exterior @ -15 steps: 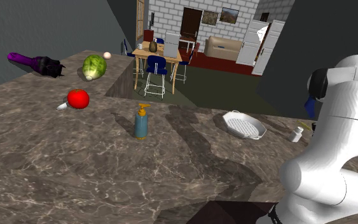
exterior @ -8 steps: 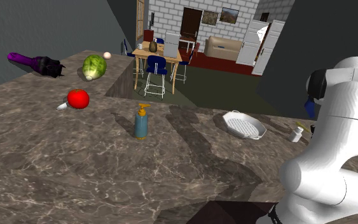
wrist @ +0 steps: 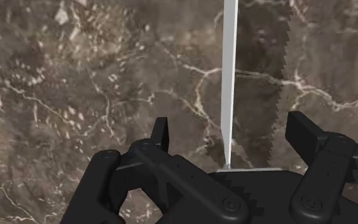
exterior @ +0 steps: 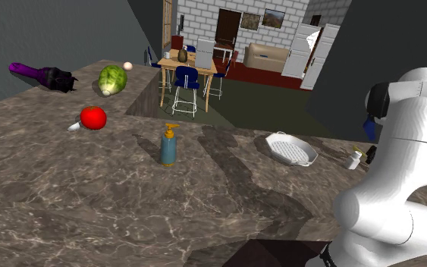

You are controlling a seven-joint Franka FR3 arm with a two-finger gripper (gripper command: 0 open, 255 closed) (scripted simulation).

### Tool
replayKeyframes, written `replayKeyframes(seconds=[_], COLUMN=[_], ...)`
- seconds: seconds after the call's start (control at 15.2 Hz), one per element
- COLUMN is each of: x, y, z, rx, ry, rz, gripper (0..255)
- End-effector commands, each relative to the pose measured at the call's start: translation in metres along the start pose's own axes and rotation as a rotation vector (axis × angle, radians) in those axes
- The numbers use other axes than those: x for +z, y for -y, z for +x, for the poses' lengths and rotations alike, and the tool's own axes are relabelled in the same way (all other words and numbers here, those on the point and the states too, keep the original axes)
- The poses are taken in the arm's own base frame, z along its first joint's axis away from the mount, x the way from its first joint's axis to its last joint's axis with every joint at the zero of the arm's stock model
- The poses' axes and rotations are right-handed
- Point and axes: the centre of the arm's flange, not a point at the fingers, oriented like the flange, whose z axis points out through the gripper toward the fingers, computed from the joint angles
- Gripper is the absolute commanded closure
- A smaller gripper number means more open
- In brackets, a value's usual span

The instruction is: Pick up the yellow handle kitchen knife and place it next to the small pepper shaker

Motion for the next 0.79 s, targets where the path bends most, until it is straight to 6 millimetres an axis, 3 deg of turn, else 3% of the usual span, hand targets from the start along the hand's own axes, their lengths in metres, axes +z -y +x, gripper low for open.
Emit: replayKeyframes(seconds=[0.0,0.2,0.73], x=[-0.013,-0.05,-0.05], y=[0.0,0.0,0.0], z=[0.0,0.0,0.0], rx=[0.0,0.0,0.0], ry=[0.0,0.0,0.0], rz=[0.0,0.0,0.0], gripper=[0,0,0])
